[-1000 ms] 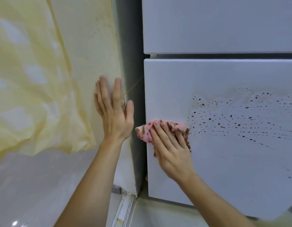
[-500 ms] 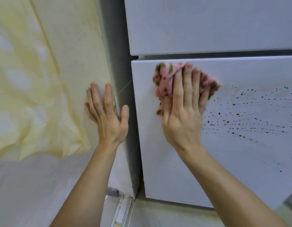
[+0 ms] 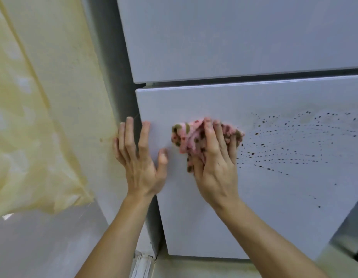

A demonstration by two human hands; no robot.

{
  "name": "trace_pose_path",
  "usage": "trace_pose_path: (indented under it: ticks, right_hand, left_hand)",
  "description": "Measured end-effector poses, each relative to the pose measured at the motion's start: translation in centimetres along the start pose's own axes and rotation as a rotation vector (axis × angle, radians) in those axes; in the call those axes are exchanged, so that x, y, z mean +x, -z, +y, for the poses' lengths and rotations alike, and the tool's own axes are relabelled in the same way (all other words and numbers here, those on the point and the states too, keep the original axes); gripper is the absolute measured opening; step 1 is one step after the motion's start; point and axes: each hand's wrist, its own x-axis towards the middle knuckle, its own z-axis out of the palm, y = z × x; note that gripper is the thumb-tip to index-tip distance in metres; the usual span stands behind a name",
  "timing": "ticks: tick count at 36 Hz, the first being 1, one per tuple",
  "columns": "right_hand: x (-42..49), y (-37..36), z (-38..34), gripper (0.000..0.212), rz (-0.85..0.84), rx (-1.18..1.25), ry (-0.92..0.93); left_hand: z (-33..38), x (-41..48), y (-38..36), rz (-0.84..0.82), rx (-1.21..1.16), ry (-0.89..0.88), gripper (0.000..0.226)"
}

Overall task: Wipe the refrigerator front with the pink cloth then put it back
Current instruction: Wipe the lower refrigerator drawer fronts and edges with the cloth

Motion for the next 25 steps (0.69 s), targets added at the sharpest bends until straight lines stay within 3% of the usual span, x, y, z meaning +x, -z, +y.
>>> trace_pose_path:
  ticks: [5, 10, 16, 21, 25]
  right_hand:
    - [6.5, 0.7, -1.0, 0.034, 0.158, 0.081, -0.004]
    - [3.9, 0.1, -0.1, 0.056, 0.098, -0.059, 0.116]
    - [-4.3, 0.5, 2.7, 0.086, -0.174, -0.184, 0.377]
    - [-5.6, 1.7, 3.9, 0.082, -0.308, -0.19, 0.422]
    - [-2.7, 2.2, 3.2, 0.083, -0.229, -0.163, 0.361]
  left_hand:
    - [1.6, 0.5, -0.3, 0.017, -0.039, -0.025, 0.065]
    - [1.8, 1.0, -0.2, 0.048, -0.073, -0.04, 0.058]
    - [1.6, 0.6, -0.6, 0.063, -0.11, -0.046, 0.056]
    - [1.2, -0.1, -1.0, 0.052, -0.115, -0.015, 0.055]
    - [1.2, -0.1, -0.9, 0.026, -0.118, -0.011, 0.055]
